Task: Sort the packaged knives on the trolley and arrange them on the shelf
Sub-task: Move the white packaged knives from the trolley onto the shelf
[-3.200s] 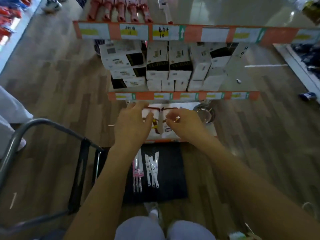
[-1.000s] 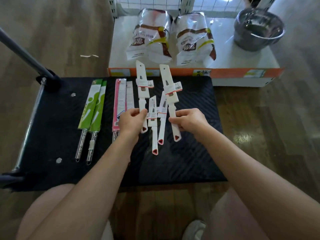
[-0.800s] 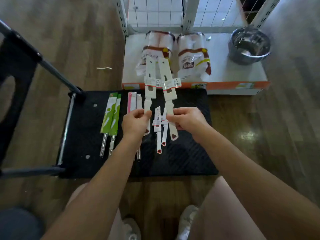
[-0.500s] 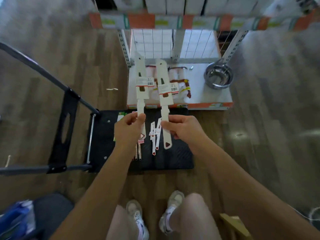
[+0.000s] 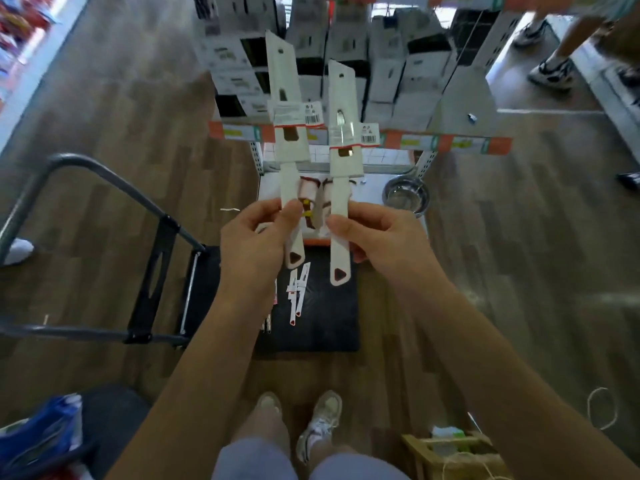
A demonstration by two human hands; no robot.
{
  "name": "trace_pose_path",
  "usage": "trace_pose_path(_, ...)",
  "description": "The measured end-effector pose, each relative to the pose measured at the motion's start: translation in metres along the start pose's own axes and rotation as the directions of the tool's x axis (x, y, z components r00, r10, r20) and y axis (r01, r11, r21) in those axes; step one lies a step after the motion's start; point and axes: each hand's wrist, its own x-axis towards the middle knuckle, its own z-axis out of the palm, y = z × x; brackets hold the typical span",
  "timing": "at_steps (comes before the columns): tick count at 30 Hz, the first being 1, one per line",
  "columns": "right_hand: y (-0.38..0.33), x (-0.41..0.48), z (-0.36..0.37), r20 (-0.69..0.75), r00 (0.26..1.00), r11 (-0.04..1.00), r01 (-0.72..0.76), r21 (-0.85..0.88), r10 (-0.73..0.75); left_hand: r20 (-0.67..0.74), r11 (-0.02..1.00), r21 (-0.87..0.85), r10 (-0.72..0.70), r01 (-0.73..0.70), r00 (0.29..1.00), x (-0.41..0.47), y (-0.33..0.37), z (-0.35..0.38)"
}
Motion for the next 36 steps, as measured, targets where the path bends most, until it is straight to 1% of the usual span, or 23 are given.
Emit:
trace_pose_path(5, -0.021, 0.001, -0.006, 0.03, 0.996, 0.996, 0.084, -0.027, -0.083, 0.034, 0.999, -0.032, 0.028, -0.027, 0.999, -0.006, 0.024, 0.007)
trace_pose_path(10, -0.038, 0.025, -0.006, 0.006, 0.994, 0.992, 0.113, 0.057, -0.113, 0.084, 0.994, -0.049, 0.099, -0.095, 0.992, 0.016, 0.043, 0.008)
trace_pose_path(14, -0.056, 0.052, -0.003, 0.067, 0.992, 0.983, 0.098, 0.153, -0.109, 0.106, 0.99, -0.017, 0.141, -0.14, 0.984, 0.049, 0.061, 0.01)
trace_pose_path(16, -0.065, 0.069, -0.002, 0.077, 0.989, 0.982, 0.113, 0.148, -0.125, 0.119, 0.988, -0.002, 0.156, -0.157, 0.981, 0.068, 0.07, 0.014)
trace_pose_path(22, -0.09, 0.12, -0.009, 0.019, 0.985, 0.964, 0.166, 0.208, -0.174, 0.156, 0.982, -0.005, 0.186, -0.187, 0.97, 0.114, 0.105, 0.033)
trace_pose_path(25, -0.102, 0.142, -0.022, 0.001, 0.979, 0.962, 0.202, 0.181, -0.206, 0.164, 0.982, 0.005, 0.186, -0.189, 0.969, 0.133, 0.119, 0.05)
trace_pose_path(31, -0.122, 0.203, -0.067, -0.008, 0.985, 0.979, 0.174, 0.105, -0.174, 0.113, 0.987, 0.027, 0.153, -0.157, 0.982, 0.182, 0.135, 0.095)
trace_pose_path(36, -0.142, 0.265, -0.105, 0.053, 0.986, 0.987, 0.155, 0.05, -0.158, 0.06, 0.955, 0.167, 0.237, -0.244, 0.97, 0.233, 0.151, 0.136)
